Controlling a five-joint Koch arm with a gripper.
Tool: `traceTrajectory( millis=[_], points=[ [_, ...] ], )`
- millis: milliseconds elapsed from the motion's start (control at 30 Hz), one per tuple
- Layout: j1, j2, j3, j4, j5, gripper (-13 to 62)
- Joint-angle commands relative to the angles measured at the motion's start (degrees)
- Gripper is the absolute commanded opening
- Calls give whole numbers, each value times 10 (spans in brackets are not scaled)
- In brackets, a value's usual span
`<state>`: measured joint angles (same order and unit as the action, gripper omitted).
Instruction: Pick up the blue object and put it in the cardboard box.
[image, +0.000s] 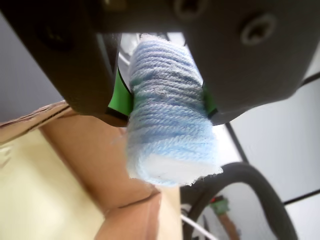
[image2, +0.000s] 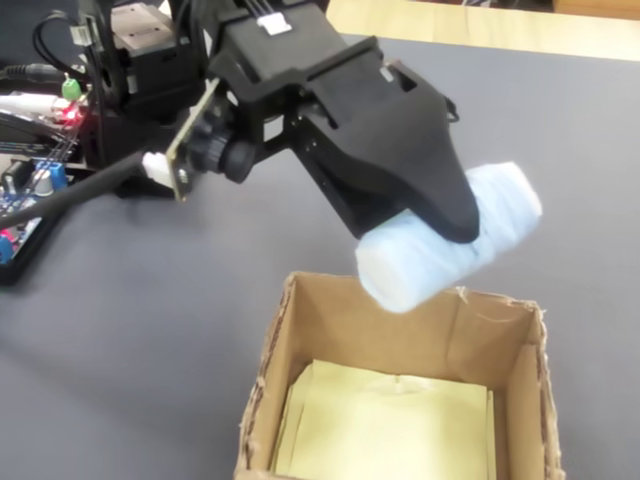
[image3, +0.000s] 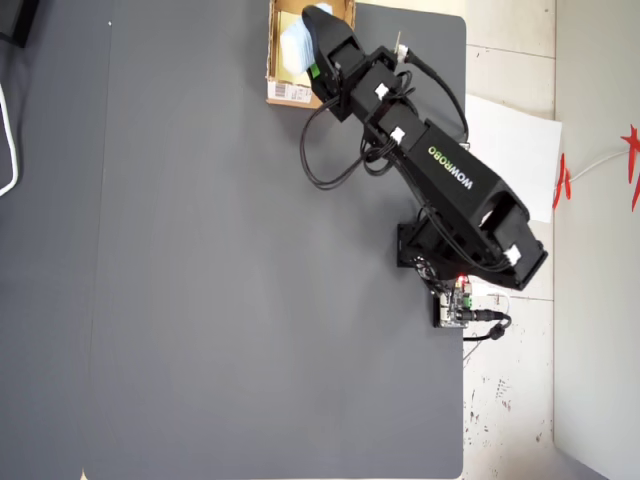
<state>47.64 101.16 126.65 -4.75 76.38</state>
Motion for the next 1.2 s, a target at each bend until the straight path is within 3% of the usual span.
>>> traceTrajectory(
  millis=[0, 133, 533, 933, 1167],
  points=[
    [8, 1, -47, -3, -2, 293],
    [13, 2, -38, -3, -3, 324],
    [-5, 36, -8, -40, 33, 324],
    [-192, 142, 131, -162, 171, 338],
    [-287, 207, 236, -171, 172, 340]
  ],
)
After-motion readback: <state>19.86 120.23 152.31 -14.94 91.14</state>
